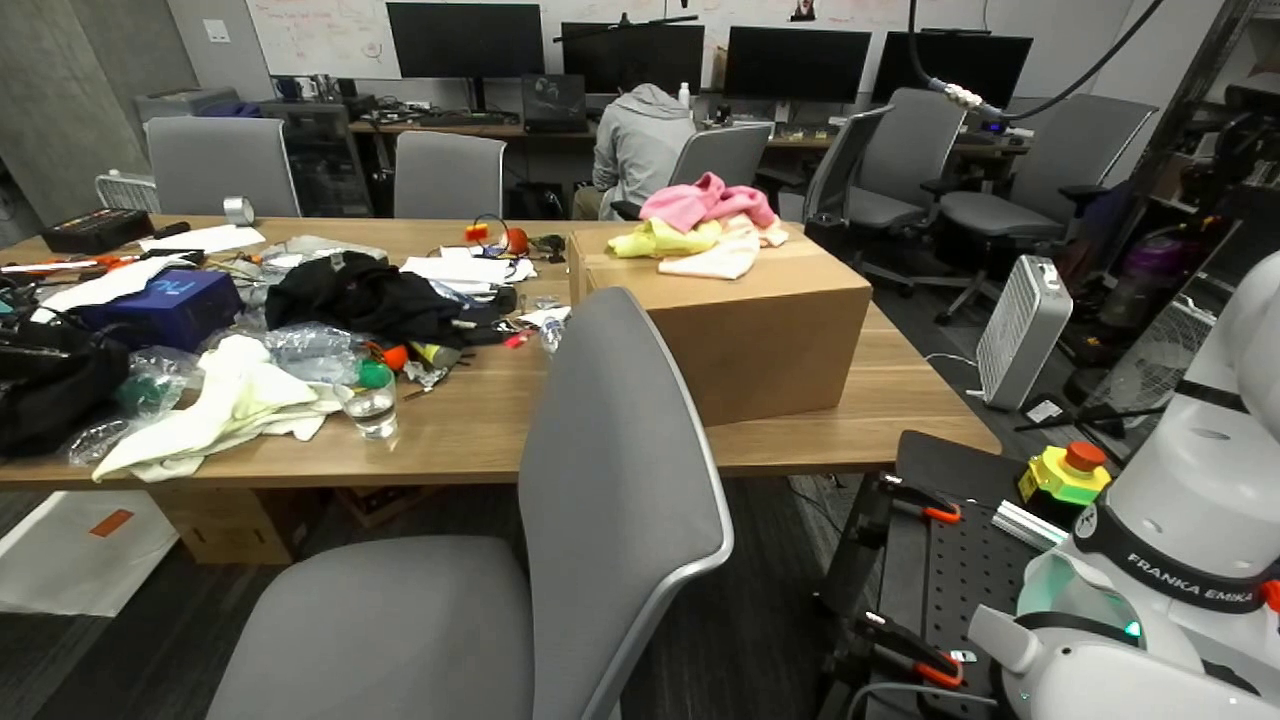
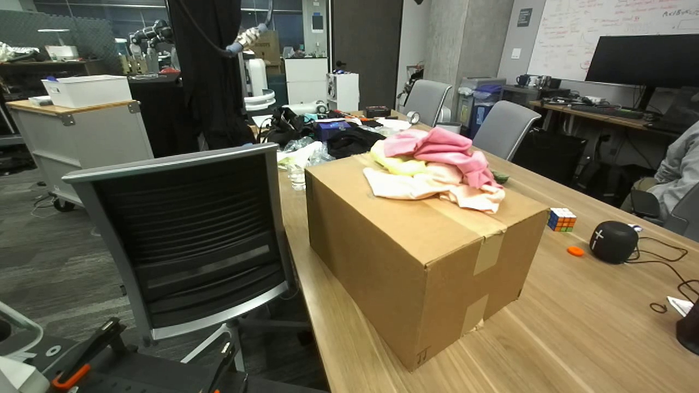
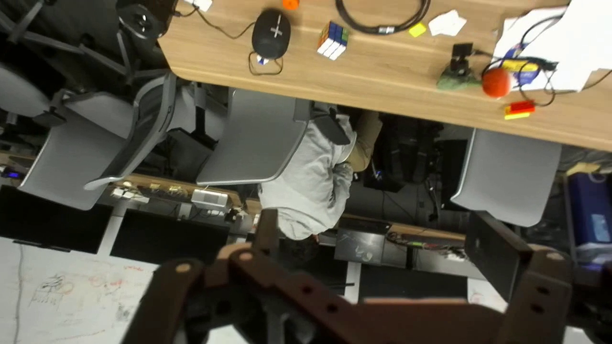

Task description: Move the clothes from the head rest to the box

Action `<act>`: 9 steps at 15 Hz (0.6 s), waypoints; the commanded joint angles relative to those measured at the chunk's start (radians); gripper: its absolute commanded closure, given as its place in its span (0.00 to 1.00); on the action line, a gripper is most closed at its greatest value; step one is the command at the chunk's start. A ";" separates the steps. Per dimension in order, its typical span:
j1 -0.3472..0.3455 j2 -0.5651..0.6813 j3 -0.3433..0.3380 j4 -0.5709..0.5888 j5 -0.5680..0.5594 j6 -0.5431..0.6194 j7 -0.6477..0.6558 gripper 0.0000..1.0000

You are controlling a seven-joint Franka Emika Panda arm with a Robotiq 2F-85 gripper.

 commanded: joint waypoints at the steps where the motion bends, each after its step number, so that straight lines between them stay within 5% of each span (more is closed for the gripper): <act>1: 0.021 -0.078 0.020 -0.078 0.162 -0.058 -0.226 0.00; 9: 0.041 -0.276 0.031 -0.222 0.523 -0.272 -0.735 0.00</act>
